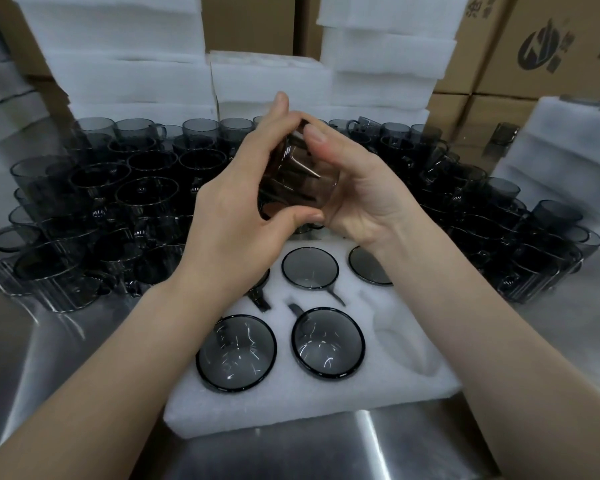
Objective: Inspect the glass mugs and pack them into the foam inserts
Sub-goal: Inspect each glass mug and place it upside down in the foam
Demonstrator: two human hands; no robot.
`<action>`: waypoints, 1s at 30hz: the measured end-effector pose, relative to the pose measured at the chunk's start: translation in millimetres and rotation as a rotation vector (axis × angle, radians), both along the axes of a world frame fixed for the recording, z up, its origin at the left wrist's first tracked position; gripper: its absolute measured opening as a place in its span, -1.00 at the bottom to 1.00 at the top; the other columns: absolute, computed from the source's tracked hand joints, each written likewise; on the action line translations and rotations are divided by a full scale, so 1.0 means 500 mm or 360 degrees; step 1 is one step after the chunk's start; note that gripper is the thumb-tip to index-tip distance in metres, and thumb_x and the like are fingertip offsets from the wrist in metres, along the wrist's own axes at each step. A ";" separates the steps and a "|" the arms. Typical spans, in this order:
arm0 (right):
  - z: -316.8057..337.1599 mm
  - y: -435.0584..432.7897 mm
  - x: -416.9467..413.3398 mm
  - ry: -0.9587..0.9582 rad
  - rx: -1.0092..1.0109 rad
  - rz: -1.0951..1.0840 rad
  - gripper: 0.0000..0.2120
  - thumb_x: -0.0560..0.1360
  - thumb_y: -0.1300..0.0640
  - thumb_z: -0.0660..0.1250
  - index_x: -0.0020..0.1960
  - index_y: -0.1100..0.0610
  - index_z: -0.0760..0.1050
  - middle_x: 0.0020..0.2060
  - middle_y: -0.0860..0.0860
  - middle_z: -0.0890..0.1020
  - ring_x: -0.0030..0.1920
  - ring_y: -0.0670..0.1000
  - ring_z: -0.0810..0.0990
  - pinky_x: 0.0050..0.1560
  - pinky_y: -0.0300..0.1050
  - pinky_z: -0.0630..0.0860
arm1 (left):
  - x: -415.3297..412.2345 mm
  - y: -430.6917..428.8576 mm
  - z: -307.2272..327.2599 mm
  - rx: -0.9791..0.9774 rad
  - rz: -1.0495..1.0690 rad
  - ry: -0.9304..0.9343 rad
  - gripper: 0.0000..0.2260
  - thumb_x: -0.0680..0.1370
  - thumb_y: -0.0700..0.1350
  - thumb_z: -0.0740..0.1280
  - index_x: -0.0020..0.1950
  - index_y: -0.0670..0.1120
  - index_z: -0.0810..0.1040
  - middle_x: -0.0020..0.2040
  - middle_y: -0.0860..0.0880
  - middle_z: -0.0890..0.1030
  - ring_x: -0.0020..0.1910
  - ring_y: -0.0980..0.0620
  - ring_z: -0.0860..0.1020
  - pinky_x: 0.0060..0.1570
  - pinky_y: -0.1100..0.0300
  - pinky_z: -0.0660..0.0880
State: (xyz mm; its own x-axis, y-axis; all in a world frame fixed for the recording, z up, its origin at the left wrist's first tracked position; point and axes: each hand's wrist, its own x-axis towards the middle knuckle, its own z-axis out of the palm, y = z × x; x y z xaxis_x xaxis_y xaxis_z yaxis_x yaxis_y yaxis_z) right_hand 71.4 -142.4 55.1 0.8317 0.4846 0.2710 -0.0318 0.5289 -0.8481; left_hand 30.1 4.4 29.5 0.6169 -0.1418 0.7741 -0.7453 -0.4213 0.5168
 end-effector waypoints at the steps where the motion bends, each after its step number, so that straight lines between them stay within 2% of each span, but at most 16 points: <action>1: 0.000 0.000 0.002 0.0008 -0.0006 -0.0009 -0.84 0.55 0.21 0.29 0.04 0.13 0.64 -0.11 0.09 0.68 -0.10 0.08 0.69 -0.17 -0.02 0.63 | 0.000 0.000 -0.001 0.0011 -0.0024 -0.0008 -0.26 0.34 -0.27 0.53 0.43 0.04 0.30 0.54 -0.04 0.29 0.44 0.30 0.29 0.34 0.39 0.31; 4: 0.004 0.003 0.007 0.0037 -0.0031 -0.0070 -0.86 0.51 0.19 0.33 0.03 0.14 0.61 -0.10 0.11 0.65 -0.08 0.10 0.65 0.03 0.11 0.59 | 0.003 -0.002 -0.004 0.0114 -0.0082 -0.0030 -0.26 0.34 -0.31 0.52 0.40 0.09 0.30 0.52 0.09 0.24 0.49 0.22 0.24 0.40 0.32 0.28; 6: 0.004 0.004 0.010 0.0034 -0.0064 -0.0162 -0.81 0.50 0.20 0.33 0.10 0.17 0.57 -0.06 0.14 0.61 -0.06 0.12 0.62 0.04 0.12 0.57 | 0.007 -0.002 -0.007 0.0133 -0.0092 -0.0020 -0.30 0.34 -0.30 0.51 0.35 0.10 0.28 0.52 0.13 0.19 0.46 0.33 0.23 0.36 0.35 0.31; 8: 0.006 0.007 0.008 -0.0040 -0.0098 -0.0258 -0.82 0.56 0.23 0.29 0.13 0.17 0.57 -0.06 0.13 0.61 -0.05 0.09 0.62 0.01 0.06 0.61 | 0.010 -0.002 -0.008 0.0119 -0.0037 -0.0009 -0.35 0.35 -0.29 0.50 0.27 0.12 0.28 0.56 0.07 0.16 0.38 0.41 0.29 0.24 0.43 0.36; 9: 0.006 0.009 0.004 -0.0088 -0.0110 -0.0280 -0.82 0.59 0.24 0.26 0.14 0.17 0.57 -0.08 0.12 0.62 -0.06 0.07 0.63 0.00 0.02 0.61 | 0.012 -0.001 -0.008 0.0124 0.0016 -0.0003 -0.38 0.36 -0.28 0.51 0.23 0.12 0.27 0.58 0.02 0.15 0.36 0.36 0.36 0.17 0.47 0.37; 11: 0.006 0.013 -0.003 -0.0173 -0.0134 -0.0275 -0.78 0.62 0.26 0.20 0.18 0.14 0.55 -0.08 0.08 0.65 -0.04 0.03 0.63 0.05 -0.04 0.60 | 0.016 -0.001 -0.010 0.0108 0.0111 0.0006 -0.40 0.37 -0.27 0.51 0.18 0.12 0.24 0.58 -0.06 0.18 0.34 0.14 0.45 0.07 0.53 0.37; 12: 0.006 0.015 -0.005 -0.0202 -0.0167 -0.0282 -0.76 0.63 0.27 0.18 0.21 0.11 0.54 -0.05 0.08 0.65 -0.02 0.02 0.62 0.09 -0.05 0.58 | 0.017 -0.001 -0.010 0.0080 0.0145 0.0012 -0.41 0.37 -0.27 0.52 0.17 0.12 0.23 0.56 -0.04 0.22 0.35 0.06 0.45 0.06 0.55 0.36; 14: 0.007 0.024 -0.007 -0.0210 -0.0292 -0.0383 -0.72 0.62 0.25 0.19 0.23 0.03 0.54 -0.01 0.09 0.64 0.01 0.02 0.61 0.10 -0.04 0.56 | 0.018 -0.001 -0.010 0.0034 0.0196 0.0005 -0.39 0.38 -0.27 0.52 0.18 0.10 0.22 0.43 0.10 0.33 0.33 0.05 0.48 0.06 0.55 0.37; 17: 0.010 0.039 -0.007 -0.0093 -0.0623 -0.0622 -0.81 0.59 0.06 0.24 0.15 0.04 0.55 -0.04 0.10 0.66 -0.04 0.07 0.67 -0.07 0.02 0.63 | 0.017 -0.001 -0.006 0.0006 0.0269 -0.0063 -0.36 0.39 -0.32 0.50 0.25 0.11 0.23 0.21 0.15 0.44 0.12 0.19 0.52 0.00 0.53 0.40; 18: 0.009 0.042 -0.008 -0.0048 -0.0742 -0.0643 -0.76 0.58 -0.03 0.24 0.14 0.07 0.55 -0.05 0.10 0.68 -0.05 0.09 0.69 -0.07 0.06 0.64 | 0.017 0.000 -0.005 0.0020 0.0272 -0.0082 -0.33 0.37 -0.37 0.48 0.27 0.11 0.24 0.18 0.17 0.44 0.10 0.22 0.50 0.01 0.53 0.39; 20: 0.007 0.044 -0.009 0.0003 -0.0843 -0.0612 -0.67 0.59 -0.13 0.20 0.10 0.09 0.56 -0.11 0.07 0.69 -0.08 0.09 0.70 -0.06 0.09 0.64 | 0.017 -0.001 -0.006 0.0128 0.0253 -0.0130 -0.28 0.32 -0.46 0.44 0.30 0.08 0.28 0.24 0.16 0.43 0.20 0.18 0.46 0.17 0.44 0.39; 22: 0.011 0.044 -0.014 -0.0014 -0.0803 -0.0546 -0.67 0.63 -0.11 0.15 0.08 0.10 0.55 -0.14 0.05 0.67 -0.10 0.06 0.68 -0.08 0.08 0.63 | 0.018 -0.002 -0.009 0.0243 0.0278 -0.0197 -0.30 0.30 -0.49 0.42 0.31 0.01 0.33 0.36 0.00 0.44 0.33 0.07 0.41 0.33 0.39 0.30; 24: 0.016 0.042 -0.020 -0.0009 -0.0694 -0.0439 -0.71 0.66 -0.04 0.11 0.09 0.11 0.51 -0.13 0.06 0.64 -0.09 0.05 0.65 -0.05 0.07 0.57 | 0.018 -0.001 -0.009 0.0265 0.0341 -0.0227 -0.34 0.30 -0.47 0.44 0.27 0.02 0.35 0.40 -0.08 0.44 0.37 0.05 0.37 0.34 0.46 0.23; 27: 0.023 0.036 -0.029 0.0013 -0.0538 -0.0261 -0.74 0.68 0.04 0.08 0.18 0.17 0.44 -0.06 0.12 0.57 -0.01 0.08 0.57 0.08 0.07 0.47 | 0.017 0.000 -0.010 0.0189 0.0385 -0.0198 -0.38 0.33 -0.39 0.50 0.21 0.06 0.34 0.40 -0.07 0.47 0.35 0.03 0.43 0.28 0.45 0.28; 30: 0.025 0.028 -0.035 0.0003 -0.0455 -0.0098 -0.69 0.67 0.09 0.05 0.32 0.21 0.37 0.03 0.18 0.51 0.05 0.12 0.52 0.08 -0.01 0.47 | 0.013 0.001 -0.010 0.0088 0.0368 -0.0143 -0.39 0.35 -0.29 0.55 0.23 0.09 0.34 0.41 -0.06 0.46 0.35 0.01 0.48 0.27 0.30 0.39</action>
